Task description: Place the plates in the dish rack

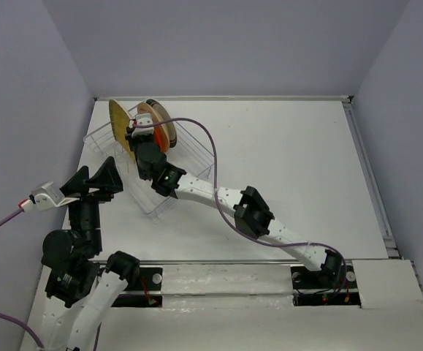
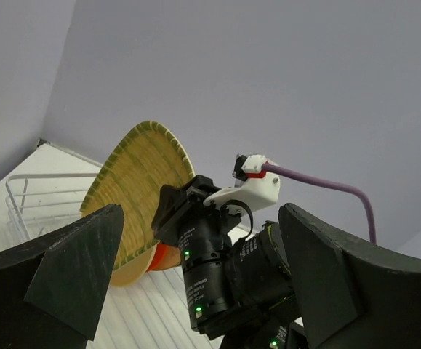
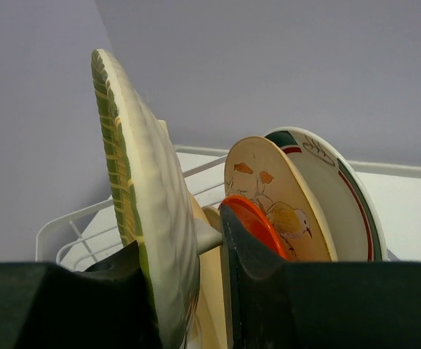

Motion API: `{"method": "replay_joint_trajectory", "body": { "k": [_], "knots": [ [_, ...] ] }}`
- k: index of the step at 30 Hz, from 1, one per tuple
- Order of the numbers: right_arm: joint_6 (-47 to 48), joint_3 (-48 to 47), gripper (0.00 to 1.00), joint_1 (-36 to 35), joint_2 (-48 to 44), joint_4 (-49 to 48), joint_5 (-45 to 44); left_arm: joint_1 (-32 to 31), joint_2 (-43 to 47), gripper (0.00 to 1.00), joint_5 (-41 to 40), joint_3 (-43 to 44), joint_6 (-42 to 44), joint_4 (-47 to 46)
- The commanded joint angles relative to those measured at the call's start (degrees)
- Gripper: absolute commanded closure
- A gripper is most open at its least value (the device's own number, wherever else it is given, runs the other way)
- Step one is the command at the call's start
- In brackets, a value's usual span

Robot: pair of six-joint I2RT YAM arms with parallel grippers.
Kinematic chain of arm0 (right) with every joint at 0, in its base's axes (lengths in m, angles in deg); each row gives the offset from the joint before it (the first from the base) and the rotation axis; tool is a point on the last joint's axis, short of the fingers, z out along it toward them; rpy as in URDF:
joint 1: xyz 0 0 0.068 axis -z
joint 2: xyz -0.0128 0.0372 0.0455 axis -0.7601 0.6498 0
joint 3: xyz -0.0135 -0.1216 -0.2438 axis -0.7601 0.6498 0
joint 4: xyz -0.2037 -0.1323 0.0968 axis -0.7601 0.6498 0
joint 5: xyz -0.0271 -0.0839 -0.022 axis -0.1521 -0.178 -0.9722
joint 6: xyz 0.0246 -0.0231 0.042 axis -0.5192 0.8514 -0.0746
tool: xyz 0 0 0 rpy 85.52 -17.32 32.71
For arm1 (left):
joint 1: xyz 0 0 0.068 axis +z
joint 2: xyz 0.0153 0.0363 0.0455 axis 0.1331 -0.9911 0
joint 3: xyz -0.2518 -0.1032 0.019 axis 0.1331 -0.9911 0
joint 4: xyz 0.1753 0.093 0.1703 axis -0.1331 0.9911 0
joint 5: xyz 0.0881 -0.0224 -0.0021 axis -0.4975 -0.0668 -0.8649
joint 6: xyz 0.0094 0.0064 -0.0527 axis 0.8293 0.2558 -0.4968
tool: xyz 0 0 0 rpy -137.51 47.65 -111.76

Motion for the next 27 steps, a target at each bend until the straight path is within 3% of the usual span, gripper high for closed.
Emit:
{"method": "replay_joint_trajectory", "body": {
  "k": [1, 27],
  "knots": [
    [-1.4, -3.5, 0.93, -0.6, -0.2, -9.7, -1.1, 0.7, 0.9, 0.01, 0.6, -1.1, -1.1, -6.3],
    [-6.0, -3.5, 0.93, -0.6, 6.6, -7.2, 4.3, 0.9, 1.9, 0.01, 1.2, -2.2, -1.1, -6.4]
  ]
}}
